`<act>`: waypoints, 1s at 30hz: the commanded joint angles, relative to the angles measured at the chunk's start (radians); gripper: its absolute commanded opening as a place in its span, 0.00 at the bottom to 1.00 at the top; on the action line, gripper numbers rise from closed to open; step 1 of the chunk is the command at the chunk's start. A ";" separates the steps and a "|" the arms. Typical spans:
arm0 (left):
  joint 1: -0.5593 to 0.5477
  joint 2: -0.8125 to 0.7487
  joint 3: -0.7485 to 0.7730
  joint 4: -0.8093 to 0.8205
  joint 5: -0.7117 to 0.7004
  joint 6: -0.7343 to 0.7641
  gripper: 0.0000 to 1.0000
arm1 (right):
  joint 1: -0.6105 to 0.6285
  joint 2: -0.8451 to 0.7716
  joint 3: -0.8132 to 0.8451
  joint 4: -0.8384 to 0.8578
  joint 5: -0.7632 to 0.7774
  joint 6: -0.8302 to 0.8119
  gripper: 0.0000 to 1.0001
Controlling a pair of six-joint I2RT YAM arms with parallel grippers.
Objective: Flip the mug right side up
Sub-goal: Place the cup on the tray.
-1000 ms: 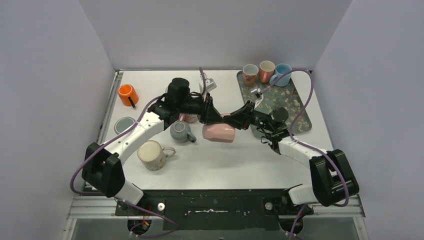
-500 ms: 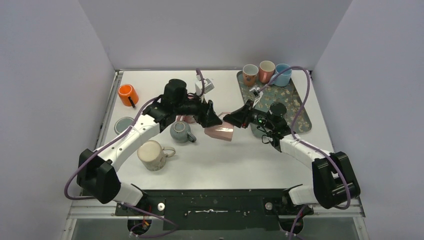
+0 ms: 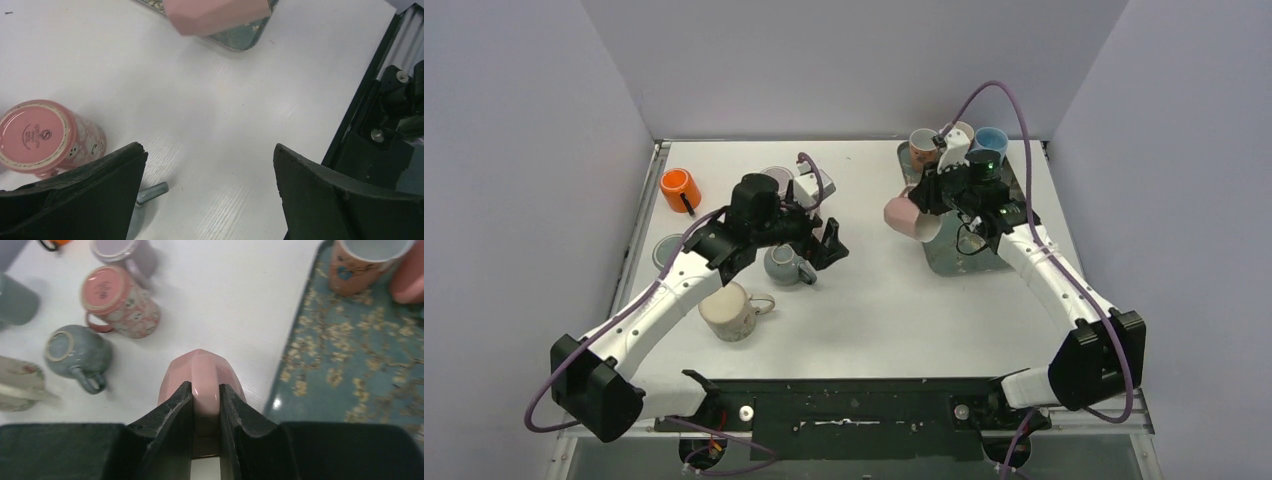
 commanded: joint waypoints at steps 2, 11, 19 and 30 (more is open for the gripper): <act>-0.012 -0.102 -0.085 0.056 -0.155 0.062 0.97 | -0.031 0.091 0.200 -0.254 0.359 -0.149 0.00; -0.022 -0.147 -0.179 0.078 -0.263 0.091 0.97 | -0.159 0.309 0.458 -0.467 0.628 -0.223 0.00; -0.028 -0.159 -0.195 0.081 -0.276 0.109 0.97 | -0.199 0.562 0.722 -0.644 0.754 -0.294 0.00; -0.030 -0.175 -0.207 0.079 -0.295 0.118 0.97 | -0.332 0.807 1.045 -0.724 0.620 -0.336 0.00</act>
